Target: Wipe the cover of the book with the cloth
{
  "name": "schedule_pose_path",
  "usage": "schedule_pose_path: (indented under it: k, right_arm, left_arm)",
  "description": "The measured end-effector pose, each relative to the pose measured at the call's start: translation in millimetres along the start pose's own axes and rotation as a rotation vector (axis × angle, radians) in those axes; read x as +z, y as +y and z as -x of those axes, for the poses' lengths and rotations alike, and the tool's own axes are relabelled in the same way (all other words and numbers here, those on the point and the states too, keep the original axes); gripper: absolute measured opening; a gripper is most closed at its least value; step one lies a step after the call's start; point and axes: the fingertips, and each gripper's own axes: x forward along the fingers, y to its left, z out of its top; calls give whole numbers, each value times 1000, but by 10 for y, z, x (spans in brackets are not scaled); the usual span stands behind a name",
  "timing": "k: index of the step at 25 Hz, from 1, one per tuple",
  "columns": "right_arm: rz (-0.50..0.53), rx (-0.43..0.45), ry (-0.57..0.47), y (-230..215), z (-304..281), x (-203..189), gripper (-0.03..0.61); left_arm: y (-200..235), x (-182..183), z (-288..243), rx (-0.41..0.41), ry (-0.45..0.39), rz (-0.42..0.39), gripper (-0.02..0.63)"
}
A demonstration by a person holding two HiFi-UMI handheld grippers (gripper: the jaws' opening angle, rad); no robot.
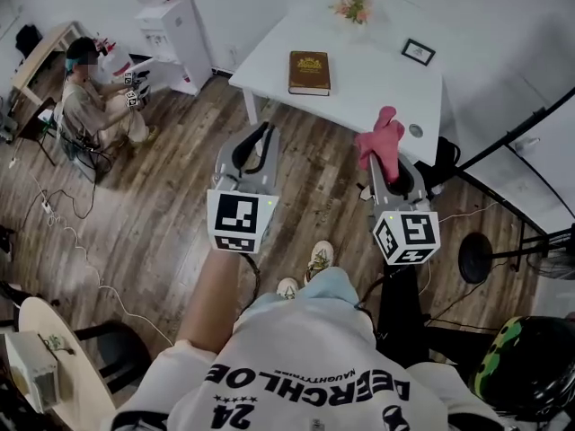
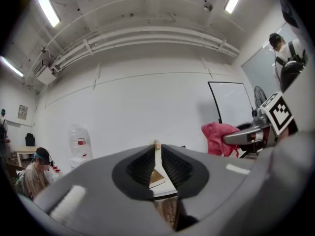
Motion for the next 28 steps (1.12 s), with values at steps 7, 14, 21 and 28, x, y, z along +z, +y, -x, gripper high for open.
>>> schedule_pose_path:
  k: [7, 14, 21, 28]
  right_arm:
    - [0, 1, -3, -93, -186, -50, 103]
    - [-16, 18, -5, -223, -537, -113, 103]
    - [-19, 46, -12, -420, -1053, -164, 103]
    - [-19, 57, -15, -845, -1737, -182, 103]
  left_arm:
    - [21, -85, -166, -4, -7, -7, 51]
    - [133, -172, -471, -2, 1, -12, 51]
    - [374, -239, -978, 53, -3, -5, 49]
    - [625, -340, -1657, 98, 10, 4, 49]
